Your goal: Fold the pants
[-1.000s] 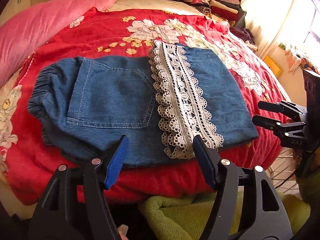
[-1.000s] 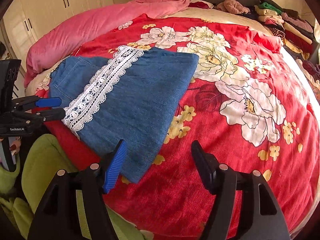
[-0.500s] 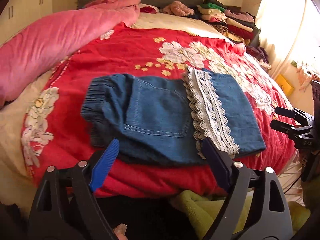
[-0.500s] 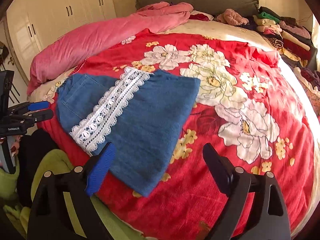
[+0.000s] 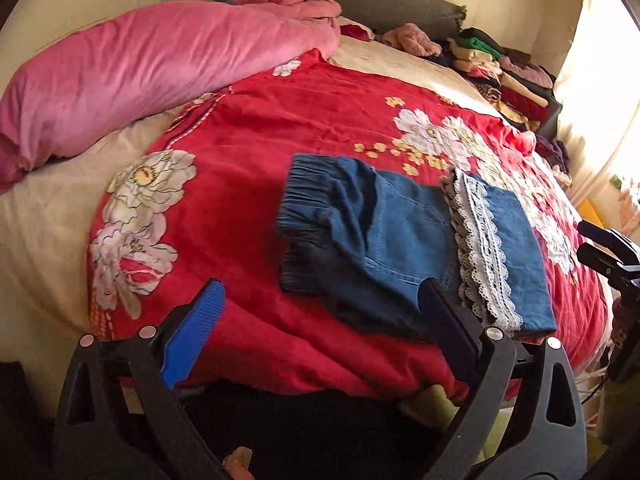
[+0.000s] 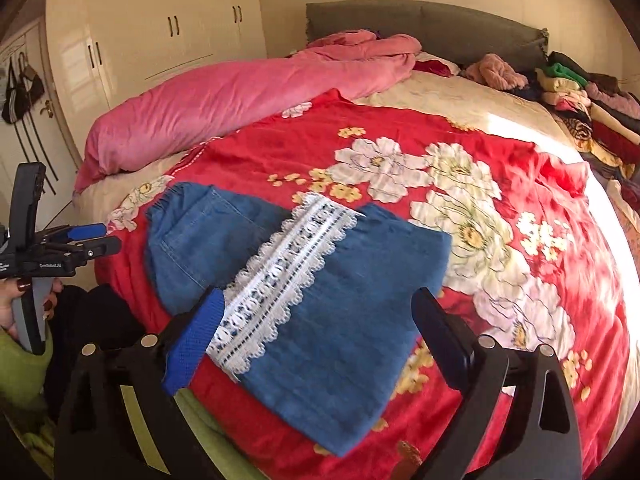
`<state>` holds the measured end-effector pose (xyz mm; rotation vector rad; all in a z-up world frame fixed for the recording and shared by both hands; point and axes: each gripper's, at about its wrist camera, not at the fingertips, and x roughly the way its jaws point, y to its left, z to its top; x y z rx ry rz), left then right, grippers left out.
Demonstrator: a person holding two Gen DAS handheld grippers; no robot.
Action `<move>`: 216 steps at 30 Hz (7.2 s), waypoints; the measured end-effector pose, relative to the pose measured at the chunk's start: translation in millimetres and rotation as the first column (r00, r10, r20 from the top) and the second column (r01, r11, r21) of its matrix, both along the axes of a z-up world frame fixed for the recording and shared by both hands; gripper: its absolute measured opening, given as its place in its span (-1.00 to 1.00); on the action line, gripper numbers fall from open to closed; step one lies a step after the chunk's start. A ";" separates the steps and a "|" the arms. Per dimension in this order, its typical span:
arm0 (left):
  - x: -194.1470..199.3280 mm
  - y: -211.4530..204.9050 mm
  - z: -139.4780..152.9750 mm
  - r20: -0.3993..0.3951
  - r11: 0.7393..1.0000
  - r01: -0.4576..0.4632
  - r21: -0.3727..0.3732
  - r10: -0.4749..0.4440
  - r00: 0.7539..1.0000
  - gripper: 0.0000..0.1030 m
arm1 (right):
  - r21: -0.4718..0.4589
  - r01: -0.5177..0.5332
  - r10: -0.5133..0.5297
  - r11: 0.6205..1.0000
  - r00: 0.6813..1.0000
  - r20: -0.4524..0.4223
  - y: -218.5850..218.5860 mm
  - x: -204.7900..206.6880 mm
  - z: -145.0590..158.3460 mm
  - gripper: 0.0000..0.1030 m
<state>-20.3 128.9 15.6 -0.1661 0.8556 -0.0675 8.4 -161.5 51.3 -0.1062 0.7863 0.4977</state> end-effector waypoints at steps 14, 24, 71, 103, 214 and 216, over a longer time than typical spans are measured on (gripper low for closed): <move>6.9 18.5 -18.6 -0.036 0.996 -0.042 -0.076 0.039 0.999 0.57 | 0.014 -0.205 0.206 0.979 0.979 -0.013 84.9 54.5 13.4 0.86; 30.7 6.6 -46.4 -0.124 0.996 -0.023 -0.090 0.012 0.992 0.06 | -0.017 -0.351 0.348 0.936 0.933 -0.095 155.2 101.5 2.4 0.86; 45.8 -51.2 -28.1 -0.071 0.899 0.207 -0.385 -0.253 0.965 0.32 | 0.305 -0.446 0.492 0.841 0.865 -0.092 109.2 114.6 7.4 -0.42; 20.9 -199.0 -33.1 -0.069 0.811 0.569 -0.138 -0.581 0.811 0.30 | 0.332 -0.026 0.123 0.943 0.954 -0.273 -42.9 80.3 -52.4 -0.42; 107.7 -139.5 -41.8 -0.116 0.951 0.305 -0.055 -0.309 0.944 -0.02 | 0.000 -0.365 0.361 0.931 0.921 -0.145 16.6 -46.3 -55.1 -0.20; 105.0 -138.3 -39.7 -0.108 0.953 0.300 -0.051 -0.304 0.946 -0.02 | 0.000 -0.366 0.363 0.931 0.924 -0.121 14.7 -50.3 -47.0 -0.13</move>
